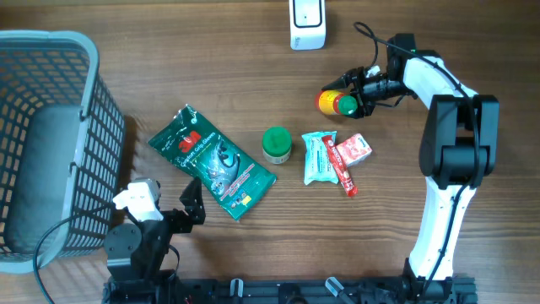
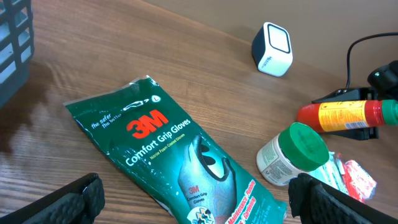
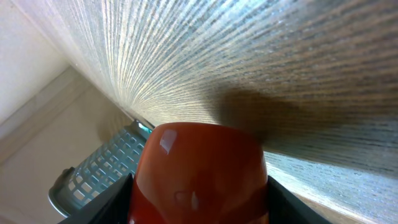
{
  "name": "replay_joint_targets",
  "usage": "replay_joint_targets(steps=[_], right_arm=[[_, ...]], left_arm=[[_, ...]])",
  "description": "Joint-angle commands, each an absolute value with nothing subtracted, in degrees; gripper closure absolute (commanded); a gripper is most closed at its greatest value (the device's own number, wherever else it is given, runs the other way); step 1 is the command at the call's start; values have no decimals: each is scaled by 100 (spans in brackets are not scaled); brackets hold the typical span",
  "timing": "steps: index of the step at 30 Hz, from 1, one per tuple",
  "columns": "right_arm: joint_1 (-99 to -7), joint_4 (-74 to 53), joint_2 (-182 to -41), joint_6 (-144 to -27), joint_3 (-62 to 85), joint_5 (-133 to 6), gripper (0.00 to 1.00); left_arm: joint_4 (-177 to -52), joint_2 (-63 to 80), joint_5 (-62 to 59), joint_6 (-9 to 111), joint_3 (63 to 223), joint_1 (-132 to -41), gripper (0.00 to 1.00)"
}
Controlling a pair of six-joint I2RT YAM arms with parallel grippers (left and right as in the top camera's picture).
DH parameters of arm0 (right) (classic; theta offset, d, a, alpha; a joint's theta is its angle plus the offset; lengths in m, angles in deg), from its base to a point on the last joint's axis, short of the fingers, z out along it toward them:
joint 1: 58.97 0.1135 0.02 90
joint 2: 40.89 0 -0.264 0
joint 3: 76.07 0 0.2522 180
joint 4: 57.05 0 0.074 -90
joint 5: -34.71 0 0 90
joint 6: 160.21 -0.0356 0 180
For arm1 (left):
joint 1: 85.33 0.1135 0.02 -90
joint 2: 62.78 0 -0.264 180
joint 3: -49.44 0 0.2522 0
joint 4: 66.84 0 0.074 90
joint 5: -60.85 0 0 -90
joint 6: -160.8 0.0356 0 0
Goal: Scan the item barcode
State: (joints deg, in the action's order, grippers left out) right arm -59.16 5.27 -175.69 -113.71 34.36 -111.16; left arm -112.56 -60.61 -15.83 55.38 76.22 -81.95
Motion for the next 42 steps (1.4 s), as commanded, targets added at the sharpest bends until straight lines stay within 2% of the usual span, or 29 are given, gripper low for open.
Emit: replay_joint_targets(steps=[1,4,7,8,10,15,18,19,21,26,33,38,42], right_arm=[[-5892,671,-17639,-11387,3401,-11193,66],[-5901,920,-17556,-11384,3405,-11283,69],[-5901,1117,-17331,-11393,3405,-11451,57],[-5901,1226,-17207,-11540,3405,-11416,49],[-5923,1504,-17019,-11959,3405,-11156,49],[-6128,2127,-16444,-13496,3407,-9860,50],[-6159,2404,-16275,-14449,3407,-8450,46],[-6159,2518,-16275,-14455,3405,-8380,48],[-6156,2695,-16275,-14460,3405,-8356,58],[-6159,2664,-16249,-14457,3405,-8332,72],[-6145,2275,-15904,-14477,3411,-8102,76],[-5940,1585,-15270,-14888,3411,-6522,76],[-5442,691,-15135,-14989,3411,-5598,74]], left_arm=[[-11241,-6100,-1618,5492,7578,-8223,0],[-11241,-6100,-1618,5492,7578,-8223,0],[-11241,-6100,-1618,5492,7578,-8223,0],[-11241,-6100,-1618,5492,7578,-8223,0],[-11241,-6100,-1618,5492,7578,-8223,0],[-11241,-6100,-1618,5492,7578,-8223,0],[-11241,-6100,-1618,5492,7578,-8223,0],[-11241,-6100,-1618,5492,7578,-8223,0],[-11241,-6100,-1618,5492,7578,-8223,0],[-11241,-6100,-1618,5492,7578,-8223,0],[-11241,-6100,-1618,5492,7578,-8223,0],[-11241,-6100,-1618,5492,7578,-8223,0],[-11241,-6100,-1618,5492,7578,-8223,0]])
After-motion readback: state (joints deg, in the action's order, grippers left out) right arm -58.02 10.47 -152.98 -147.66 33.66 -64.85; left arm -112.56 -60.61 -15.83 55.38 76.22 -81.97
